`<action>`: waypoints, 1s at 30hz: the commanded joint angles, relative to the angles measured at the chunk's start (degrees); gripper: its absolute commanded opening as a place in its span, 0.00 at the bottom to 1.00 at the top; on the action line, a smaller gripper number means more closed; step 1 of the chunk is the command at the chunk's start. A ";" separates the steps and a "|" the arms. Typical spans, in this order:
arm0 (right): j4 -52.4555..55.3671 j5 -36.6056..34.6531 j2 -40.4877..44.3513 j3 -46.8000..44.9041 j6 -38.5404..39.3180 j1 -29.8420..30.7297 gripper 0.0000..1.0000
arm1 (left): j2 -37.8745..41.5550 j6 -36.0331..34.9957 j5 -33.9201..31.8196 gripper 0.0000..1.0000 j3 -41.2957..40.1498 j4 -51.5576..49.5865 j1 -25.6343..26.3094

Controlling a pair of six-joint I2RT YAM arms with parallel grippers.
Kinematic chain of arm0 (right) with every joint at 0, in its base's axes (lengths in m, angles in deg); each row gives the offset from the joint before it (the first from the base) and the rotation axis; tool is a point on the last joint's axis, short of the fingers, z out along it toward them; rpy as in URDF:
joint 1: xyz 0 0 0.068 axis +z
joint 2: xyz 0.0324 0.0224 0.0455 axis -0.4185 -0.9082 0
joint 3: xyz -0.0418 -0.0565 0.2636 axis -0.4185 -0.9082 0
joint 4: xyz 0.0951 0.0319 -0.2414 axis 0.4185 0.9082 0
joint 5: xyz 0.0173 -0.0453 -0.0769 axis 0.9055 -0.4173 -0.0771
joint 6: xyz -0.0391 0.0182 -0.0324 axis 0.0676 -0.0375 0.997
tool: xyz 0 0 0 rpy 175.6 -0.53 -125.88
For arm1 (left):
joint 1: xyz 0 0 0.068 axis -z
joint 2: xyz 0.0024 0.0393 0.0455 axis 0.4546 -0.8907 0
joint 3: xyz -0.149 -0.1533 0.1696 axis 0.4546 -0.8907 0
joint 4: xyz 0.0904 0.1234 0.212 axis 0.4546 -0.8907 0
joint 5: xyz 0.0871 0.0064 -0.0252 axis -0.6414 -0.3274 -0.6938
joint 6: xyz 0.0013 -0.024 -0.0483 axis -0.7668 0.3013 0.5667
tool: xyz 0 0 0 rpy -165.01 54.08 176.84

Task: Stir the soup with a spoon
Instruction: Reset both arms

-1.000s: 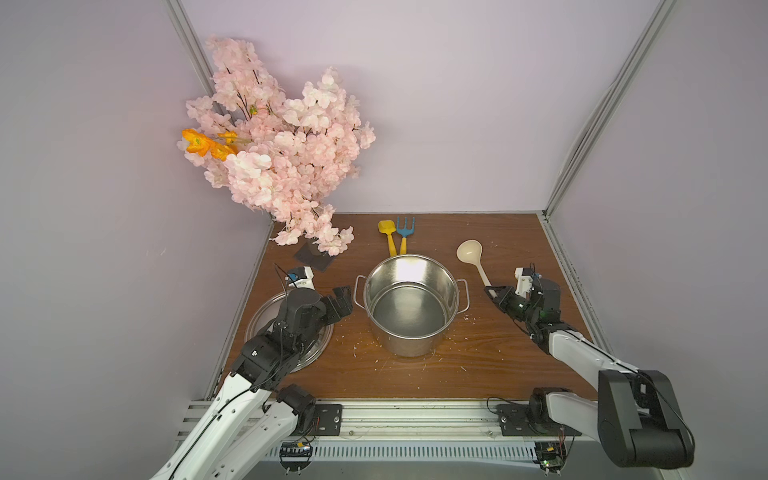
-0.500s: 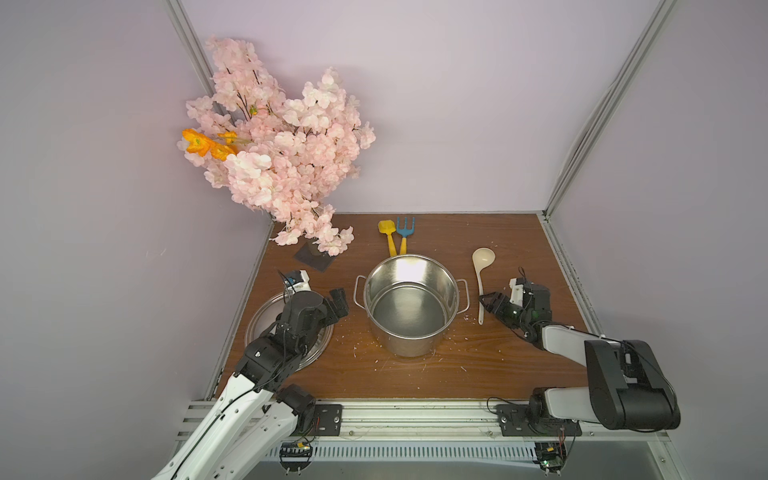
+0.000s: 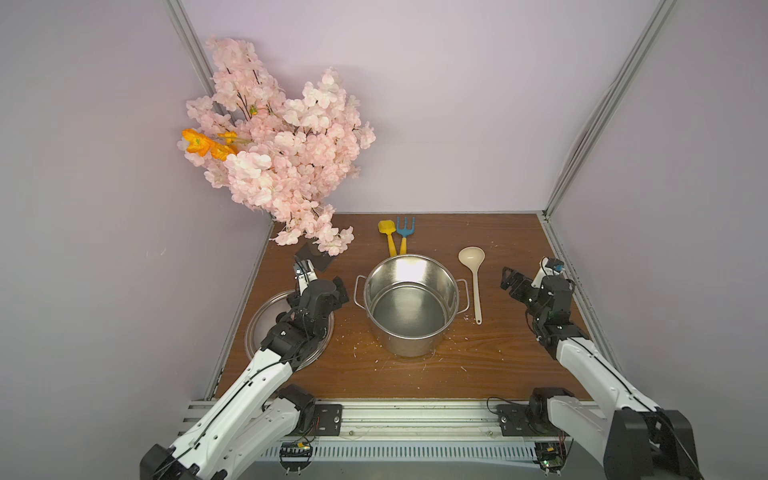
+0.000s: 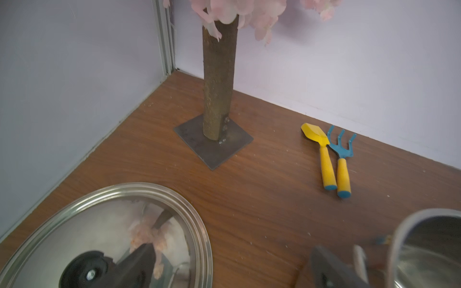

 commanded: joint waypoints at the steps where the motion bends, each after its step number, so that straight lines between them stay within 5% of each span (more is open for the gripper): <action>1: -11.64 -12.81 0.31 -4.16 3.93 0.16 0.99 | -2.38 -8.45 1.70 0.99 -6.40 16.27 -7.49; 6: -26.73 -16.94 -6.51 -7.42 15.18 1.18 0.99 | -10.12 -11.37 8.13 0.99 -15.14 34.86 -19.38; 13: -49.05 -17.71 -17.58 -12.23 24.67 1.86 0.99 | -28.59 -20.91 10.45 0.99 -18.89 63.65 -19.66; 17: -58.06 -15.21 -26.28 -11.95 26.02 1.82 0.99 | -34.77 -24.67 15.13 0.99 -17.08 71.16 -19.66; 24: -65.25 -9.10 -32.84 -12.33 30.55 3.34 0.99 | -40.32 -27.45 24.38 0.99 -22.07 84.97 -20.86; 30: -62.39 -8.99 -31.81 -11.79 30.56 3.26 0.99 | -40.51 -26.91 22.93 0.99 -22.99 87.51 -21.07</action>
